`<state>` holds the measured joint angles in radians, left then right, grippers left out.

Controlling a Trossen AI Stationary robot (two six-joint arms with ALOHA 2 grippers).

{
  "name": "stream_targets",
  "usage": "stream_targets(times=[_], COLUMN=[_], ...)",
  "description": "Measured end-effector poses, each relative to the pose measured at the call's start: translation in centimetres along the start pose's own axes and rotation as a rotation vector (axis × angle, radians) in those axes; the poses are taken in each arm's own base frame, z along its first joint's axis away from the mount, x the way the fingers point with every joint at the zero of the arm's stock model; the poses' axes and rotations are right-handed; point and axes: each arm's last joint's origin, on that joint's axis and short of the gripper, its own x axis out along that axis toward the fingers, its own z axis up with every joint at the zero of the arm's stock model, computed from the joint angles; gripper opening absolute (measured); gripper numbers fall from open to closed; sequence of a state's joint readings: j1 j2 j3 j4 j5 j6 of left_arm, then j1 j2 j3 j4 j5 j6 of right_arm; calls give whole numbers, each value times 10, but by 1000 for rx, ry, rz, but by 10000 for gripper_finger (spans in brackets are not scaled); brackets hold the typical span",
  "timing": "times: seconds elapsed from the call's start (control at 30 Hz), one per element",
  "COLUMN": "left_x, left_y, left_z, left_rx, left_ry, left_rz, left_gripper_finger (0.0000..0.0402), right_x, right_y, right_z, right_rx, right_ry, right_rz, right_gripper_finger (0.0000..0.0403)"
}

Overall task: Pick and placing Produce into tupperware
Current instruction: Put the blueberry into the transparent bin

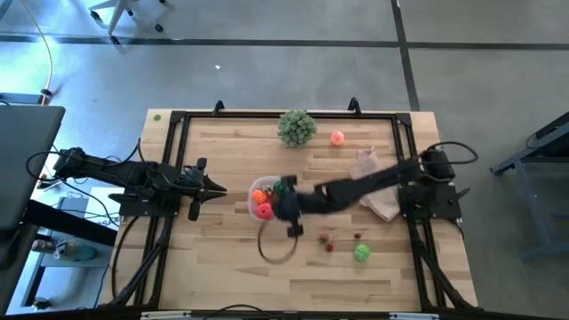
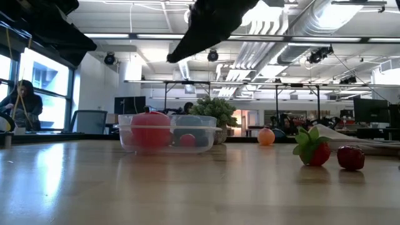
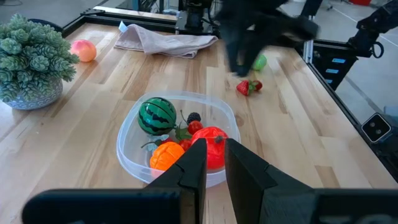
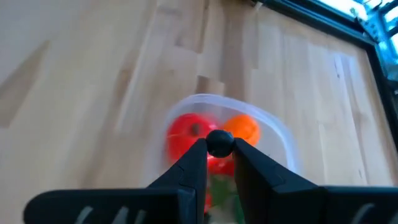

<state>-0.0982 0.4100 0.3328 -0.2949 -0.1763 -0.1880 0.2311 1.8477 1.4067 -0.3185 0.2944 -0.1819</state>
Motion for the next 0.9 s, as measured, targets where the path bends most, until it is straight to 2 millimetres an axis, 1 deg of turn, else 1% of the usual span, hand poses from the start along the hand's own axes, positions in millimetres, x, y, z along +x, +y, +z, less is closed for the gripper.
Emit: stream_targets(times=[0.1,0.17,0.23,0.3,0.43,0.5,0.9], left_x=[0,0,0,0,0,0,0], left_y=[0,0,0,0,0,0,0], left_z=[0,0,0,0,0,0,0], left_rx=[0,0,0,0,0,0,0], left_ry=[1,0,0,0,1,0,0], left_rz=[0,0,0,0,0,0,0], left_gripper_finger=[46,46,46,46,46,46,46], right_x=[9,16,23,34,53,57,58], right_y=[-34,-53,-67,-74,-77,-76,-74], right_z=[-6,-13,-20,-26,-37,-40,-39], right_rx=[63,99,122,140,145,144,167], right_ry=[-3,7,17,9,40,48,30], right_rz=[25,31,57,103,139,145,195], right_gripper_finger=[55,55,55,55,55,55,55])
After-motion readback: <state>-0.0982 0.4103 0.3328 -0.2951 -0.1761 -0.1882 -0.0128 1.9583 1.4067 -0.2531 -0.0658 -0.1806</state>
